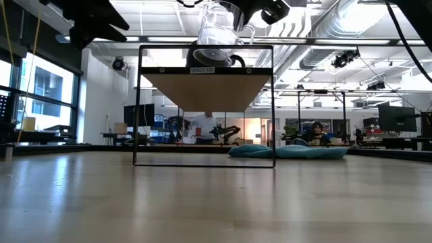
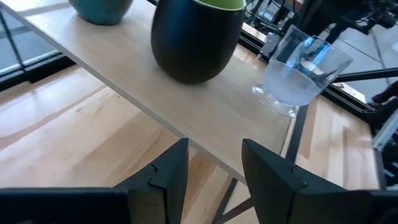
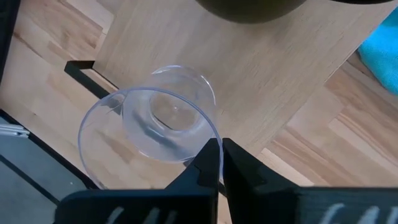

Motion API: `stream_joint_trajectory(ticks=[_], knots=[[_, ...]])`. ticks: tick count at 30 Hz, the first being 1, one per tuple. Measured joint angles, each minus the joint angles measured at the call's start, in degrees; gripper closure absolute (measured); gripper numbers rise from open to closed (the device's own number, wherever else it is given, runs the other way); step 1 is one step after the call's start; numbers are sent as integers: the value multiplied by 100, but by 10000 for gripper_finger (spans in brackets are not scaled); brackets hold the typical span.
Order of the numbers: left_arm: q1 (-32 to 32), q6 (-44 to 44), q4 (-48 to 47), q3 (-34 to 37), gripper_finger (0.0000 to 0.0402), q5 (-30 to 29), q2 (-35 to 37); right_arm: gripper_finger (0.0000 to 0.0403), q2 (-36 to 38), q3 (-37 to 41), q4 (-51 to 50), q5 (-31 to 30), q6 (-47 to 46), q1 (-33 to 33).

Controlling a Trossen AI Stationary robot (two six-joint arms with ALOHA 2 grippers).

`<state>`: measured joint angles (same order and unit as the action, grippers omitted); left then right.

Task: Stack small to large cups/mugs on shelf
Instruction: Put the transparent mug on the shelf

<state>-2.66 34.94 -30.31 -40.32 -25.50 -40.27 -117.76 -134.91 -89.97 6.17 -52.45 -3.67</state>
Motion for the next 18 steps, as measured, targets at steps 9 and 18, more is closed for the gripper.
stream_joint_trajectory(ticks=[9, 18], knots=[[2, 156, -438, 0, 263, -156, 0, 403, 1, 0, -4, -2, -303, 73], [0, 181, -591, 0, 263, -177, 0, 403, 10, 0, -4, -95, -465, 73]])
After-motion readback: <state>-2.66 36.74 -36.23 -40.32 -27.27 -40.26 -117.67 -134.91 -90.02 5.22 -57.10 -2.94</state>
